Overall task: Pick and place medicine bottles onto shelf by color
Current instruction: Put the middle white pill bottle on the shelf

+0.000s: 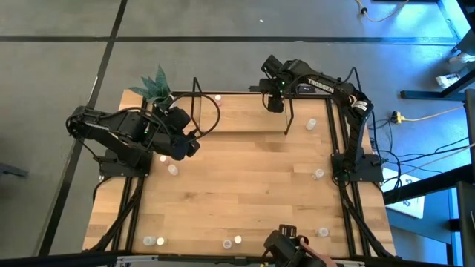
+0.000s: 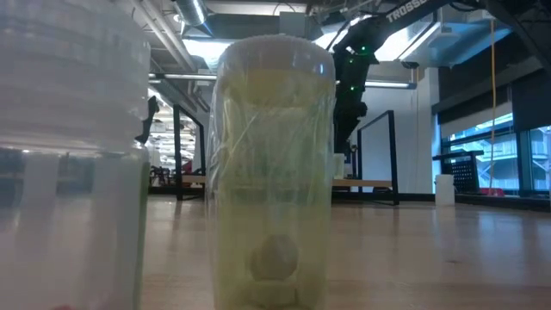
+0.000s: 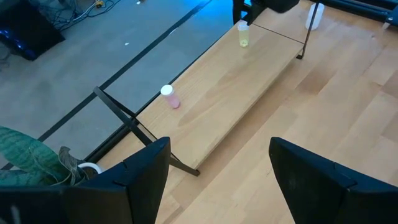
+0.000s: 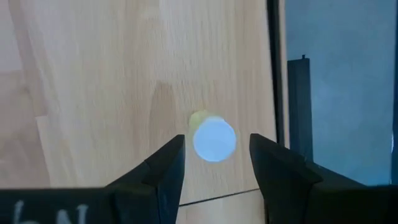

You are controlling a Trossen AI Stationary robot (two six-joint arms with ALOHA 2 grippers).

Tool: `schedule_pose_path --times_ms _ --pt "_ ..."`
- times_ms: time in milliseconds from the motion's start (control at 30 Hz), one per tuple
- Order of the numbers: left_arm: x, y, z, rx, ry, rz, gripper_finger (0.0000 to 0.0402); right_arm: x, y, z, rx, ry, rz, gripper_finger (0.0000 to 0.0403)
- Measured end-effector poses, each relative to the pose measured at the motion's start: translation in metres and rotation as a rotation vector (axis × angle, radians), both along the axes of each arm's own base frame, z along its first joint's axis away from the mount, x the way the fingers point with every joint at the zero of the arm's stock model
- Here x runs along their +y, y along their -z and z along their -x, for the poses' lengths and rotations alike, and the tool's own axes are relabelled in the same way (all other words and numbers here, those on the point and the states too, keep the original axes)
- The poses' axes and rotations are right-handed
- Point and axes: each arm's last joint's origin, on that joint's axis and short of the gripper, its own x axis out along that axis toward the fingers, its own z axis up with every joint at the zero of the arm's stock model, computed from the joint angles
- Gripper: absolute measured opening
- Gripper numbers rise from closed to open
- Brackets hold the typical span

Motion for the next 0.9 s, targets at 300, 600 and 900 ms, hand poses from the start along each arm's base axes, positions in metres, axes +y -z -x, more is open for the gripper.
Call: schedule_pose_path --times_ms 300,600,900 --pt "0.0 0.0 0.001 0.012 0.001 -0.003 0.0267 0.024 -0.067 0.025 -0.193 0.112 0.065 0.0182" --pt "-0.001 0.002 0.002 0.037 0.021 0.038 0.0267 0.085 -0.128 0.039 -0.465 -0.047 -0.01 0.0182" --pt "-0.003 0.005 0.003 0.069 0.054 0.158 0.0267 0.131 -0.146 0.036 -0.526 -0.16 -0.02 0.0182"
